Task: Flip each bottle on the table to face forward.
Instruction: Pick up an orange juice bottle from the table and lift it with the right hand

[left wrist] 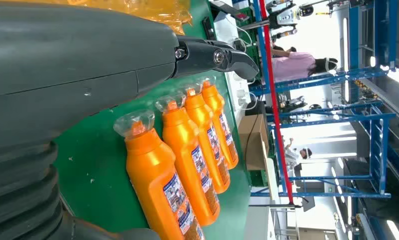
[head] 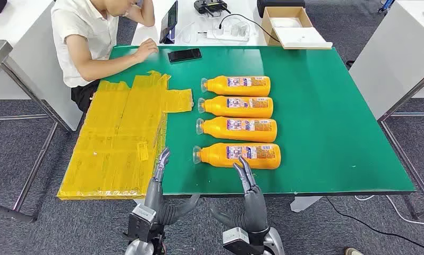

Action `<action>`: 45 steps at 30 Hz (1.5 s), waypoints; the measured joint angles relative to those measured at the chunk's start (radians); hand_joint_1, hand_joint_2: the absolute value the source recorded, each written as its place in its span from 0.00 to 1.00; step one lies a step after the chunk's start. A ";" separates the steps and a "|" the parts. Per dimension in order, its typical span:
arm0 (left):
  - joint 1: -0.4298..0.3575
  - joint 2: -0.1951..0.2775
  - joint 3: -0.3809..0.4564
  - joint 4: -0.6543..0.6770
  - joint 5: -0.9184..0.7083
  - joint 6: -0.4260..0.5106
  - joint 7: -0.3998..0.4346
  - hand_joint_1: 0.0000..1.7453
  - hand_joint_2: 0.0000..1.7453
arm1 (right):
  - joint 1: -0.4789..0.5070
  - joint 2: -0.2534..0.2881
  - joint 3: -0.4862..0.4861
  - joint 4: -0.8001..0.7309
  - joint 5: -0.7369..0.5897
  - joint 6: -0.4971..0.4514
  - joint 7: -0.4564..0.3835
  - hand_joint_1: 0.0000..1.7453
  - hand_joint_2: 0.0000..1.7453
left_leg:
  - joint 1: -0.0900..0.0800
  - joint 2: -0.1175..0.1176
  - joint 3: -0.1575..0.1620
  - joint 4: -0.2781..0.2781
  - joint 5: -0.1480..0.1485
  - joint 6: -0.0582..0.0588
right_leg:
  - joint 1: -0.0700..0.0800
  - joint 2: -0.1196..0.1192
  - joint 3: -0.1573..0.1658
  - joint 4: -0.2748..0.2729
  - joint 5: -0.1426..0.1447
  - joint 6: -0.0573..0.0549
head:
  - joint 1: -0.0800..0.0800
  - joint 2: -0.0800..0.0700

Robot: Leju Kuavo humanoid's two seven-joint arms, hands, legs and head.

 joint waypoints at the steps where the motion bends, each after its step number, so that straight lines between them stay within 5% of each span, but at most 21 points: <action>1: 0.000 0.000 0.000 0.000 0.000 0.000 0.000 0.00 1.00 | 0.000 0.000 0.000 0.001 0.000 0.000 0.000 0.00 1.00 | 0.000 0.000 0.000 0.000 0.000 0.000 | 0.000 0.000 0.000 0.000 0.000 0.000 | 0.000 0.000; 19: 0.000 -0.001 0.000 0.000 0.016 -0.008 0.000 0.00 1.00 | -0.007 -0.001 0.000 0.029 0.013 -0.002 0.002 0.00 1.00 | 0.000 0.000 0.000 0.000 0.000 0.000 | 0.000 0.000 0.000 0.000 0.000 0.000 | 0.000 0.000; 27: 0.008 -0.002 0.001 -0.017 0.142 -0.142 0.003 0.00 1.00 | -0.007 -0.001 0.005 0.041 0.012 -0.002 0.003 0.00 1.00 | 0.000 0.000 0.000 0.000 0.000 0.000 | 0.000 0.000 0.000 0.000 0.000 0.000 | 0.000 0.000; 40: 0.010 -0.002 0.002 -0.054 0.134 -0.140 0.005 0.00 1.00 | -0.008 -0.001 0.006 0.053 0.021 -0.018 0.003 0.00 1.00 | 0.000 0.000 0.000 0.000 0.000 0.000 | 0.000 0.000 0.000 0.000 0.000 0.000 | 0.000 0.000; 45: 0.010 0.004 0.002 -0.054 0.109 -0.137 0.006 0.00 1.00 | -0.035 -0.022 -0.016 0.053 0.116 -0.079 0.074 0.00 1.00 | 0.000 0.000 0.000 0.000 0.000 0.000 | 0.000 0.000 0.000 0.000 0.000 0.000 | 0.000 0.000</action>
